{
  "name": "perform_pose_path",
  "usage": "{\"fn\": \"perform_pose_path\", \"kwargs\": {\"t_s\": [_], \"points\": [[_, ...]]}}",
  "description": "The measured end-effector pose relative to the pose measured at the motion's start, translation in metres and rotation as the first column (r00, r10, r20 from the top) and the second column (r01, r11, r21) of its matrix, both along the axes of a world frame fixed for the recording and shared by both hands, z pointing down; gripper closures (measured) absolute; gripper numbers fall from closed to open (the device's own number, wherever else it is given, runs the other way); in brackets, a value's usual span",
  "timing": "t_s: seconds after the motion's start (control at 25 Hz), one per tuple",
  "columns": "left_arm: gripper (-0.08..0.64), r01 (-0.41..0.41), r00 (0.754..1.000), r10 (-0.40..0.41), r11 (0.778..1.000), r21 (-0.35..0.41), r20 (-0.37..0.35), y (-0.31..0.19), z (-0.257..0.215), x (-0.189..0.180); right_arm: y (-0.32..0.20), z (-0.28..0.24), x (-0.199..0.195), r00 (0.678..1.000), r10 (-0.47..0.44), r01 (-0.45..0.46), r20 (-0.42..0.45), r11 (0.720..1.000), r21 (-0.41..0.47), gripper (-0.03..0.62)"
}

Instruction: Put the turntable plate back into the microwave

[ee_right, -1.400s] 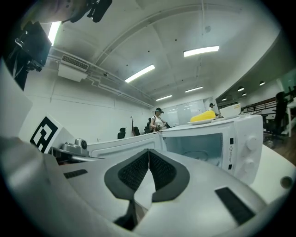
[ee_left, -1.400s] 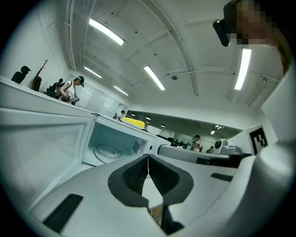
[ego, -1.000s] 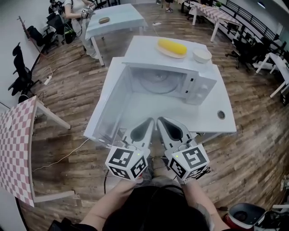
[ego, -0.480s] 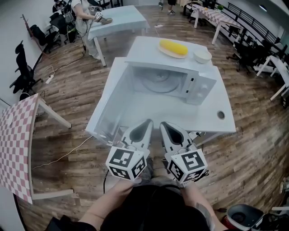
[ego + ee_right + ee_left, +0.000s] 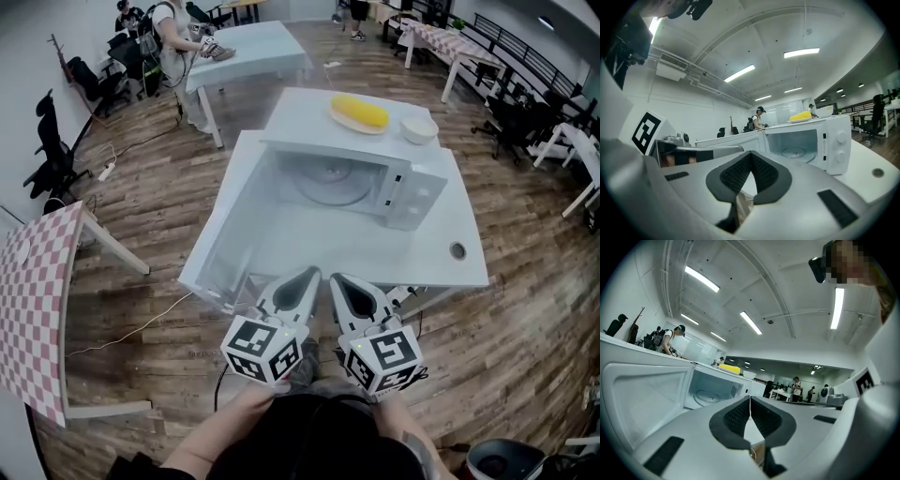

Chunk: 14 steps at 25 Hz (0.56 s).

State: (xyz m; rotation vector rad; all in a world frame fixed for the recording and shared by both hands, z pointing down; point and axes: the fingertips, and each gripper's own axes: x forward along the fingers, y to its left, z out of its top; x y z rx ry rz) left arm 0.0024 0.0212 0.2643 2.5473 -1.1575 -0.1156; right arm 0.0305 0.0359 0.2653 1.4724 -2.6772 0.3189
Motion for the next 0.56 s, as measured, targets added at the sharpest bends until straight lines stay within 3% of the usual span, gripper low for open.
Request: {"fn": "perform_pose_path", "kwargs": {"t_s": [0.32,0.56], "points": [[0.543,-0.014,1.000,0.017,0.994,-0.109,0.025,-0.005,0.029,0.004,-0.001,0.018,0.014,0.998,0.047,-0.046,0.028,0.998,-0.034,0.572],[0.543,-0.034,0.997,0.042,0.991,-0.126,0.062,-0.011,0.040,0.016,-0.005,0.030,0.026,0.997,0.068,-0.066,0.023,0.996,-0.066,0.572]]}}
